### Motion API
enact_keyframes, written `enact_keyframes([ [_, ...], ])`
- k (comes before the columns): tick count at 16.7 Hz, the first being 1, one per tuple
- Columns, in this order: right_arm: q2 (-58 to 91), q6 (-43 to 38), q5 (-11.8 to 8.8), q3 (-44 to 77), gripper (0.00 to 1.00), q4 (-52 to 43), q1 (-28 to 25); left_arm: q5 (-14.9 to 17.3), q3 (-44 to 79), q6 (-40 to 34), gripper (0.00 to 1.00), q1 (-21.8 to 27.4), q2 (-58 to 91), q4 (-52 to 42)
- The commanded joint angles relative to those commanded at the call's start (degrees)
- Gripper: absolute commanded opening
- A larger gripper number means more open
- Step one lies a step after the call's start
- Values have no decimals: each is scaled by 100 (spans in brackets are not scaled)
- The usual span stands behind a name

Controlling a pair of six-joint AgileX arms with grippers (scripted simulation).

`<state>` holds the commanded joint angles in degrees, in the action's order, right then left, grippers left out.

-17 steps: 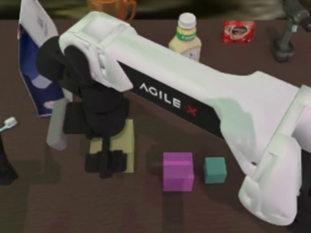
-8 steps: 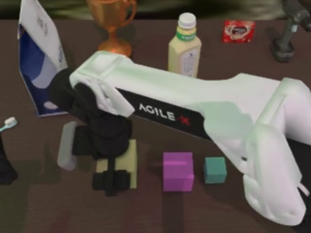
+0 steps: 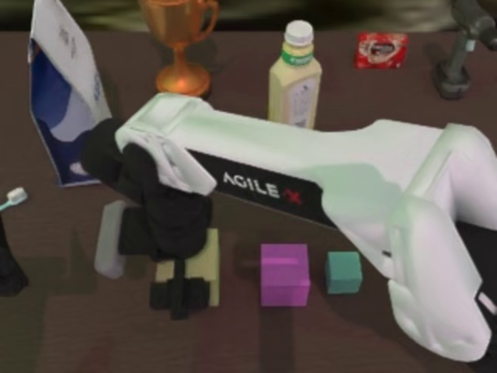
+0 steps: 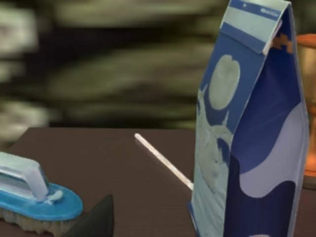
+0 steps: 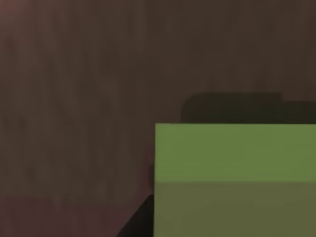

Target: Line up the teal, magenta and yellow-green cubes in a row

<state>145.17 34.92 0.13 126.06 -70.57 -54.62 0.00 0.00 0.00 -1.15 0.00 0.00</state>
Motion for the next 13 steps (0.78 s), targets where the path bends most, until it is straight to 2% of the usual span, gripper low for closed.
enact_keyframes([
  [11, 0, 0, 0, 0, 98, 0, 0, 0, 0, 0, 100, 0, 0, 0],
  [13, 0, 0, 0, 0, 100, 0, 0, 0, 0, 0, 100, 0, 0, 0],
])
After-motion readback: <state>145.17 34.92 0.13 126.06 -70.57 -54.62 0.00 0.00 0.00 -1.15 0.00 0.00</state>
